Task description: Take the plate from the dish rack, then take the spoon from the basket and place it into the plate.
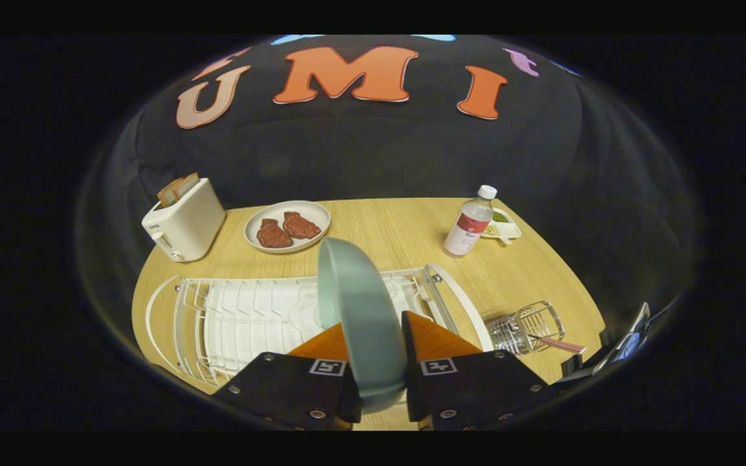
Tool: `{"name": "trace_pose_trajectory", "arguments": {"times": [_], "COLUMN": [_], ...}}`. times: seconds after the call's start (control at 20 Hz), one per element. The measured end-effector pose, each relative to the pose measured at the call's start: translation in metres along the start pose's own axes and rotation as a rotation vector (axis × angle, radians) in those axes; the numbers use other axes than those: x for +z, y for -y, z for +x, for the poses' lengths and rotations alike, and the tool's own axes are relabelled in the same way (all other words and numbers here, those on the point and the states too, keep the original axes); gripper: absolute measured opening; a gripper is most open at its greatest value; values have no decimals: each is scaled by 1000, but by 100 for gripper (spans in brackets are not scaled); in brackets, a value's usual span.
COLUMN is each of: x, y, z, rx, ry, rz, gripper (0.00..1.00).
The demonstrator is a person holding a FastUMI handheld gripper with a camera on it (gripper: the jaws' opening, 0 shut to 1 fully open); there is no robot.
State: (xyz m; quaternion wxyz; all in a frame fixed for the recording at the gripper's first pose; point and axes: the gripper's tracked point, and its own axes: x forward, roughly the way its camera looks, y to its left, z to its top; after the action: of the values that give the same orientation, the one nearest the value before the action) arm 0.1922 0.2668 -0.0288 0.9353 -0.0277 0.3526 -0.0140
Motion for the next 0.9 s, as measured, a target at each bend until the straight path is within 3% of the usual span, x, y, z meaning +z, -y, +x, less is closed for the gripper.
{"name": "trace_pose_trajectory", "arguments": {"times": [0.25, 0.45, 0.9], "x": [14, 10, -65], "y": [27, 48, 60], "z": [-13, -32, -92], "rx": [-8, 42, 319], "ry": [38, 48, 2], "rz": [65, 115, 241], "gripper": [27, 27, 27]}}
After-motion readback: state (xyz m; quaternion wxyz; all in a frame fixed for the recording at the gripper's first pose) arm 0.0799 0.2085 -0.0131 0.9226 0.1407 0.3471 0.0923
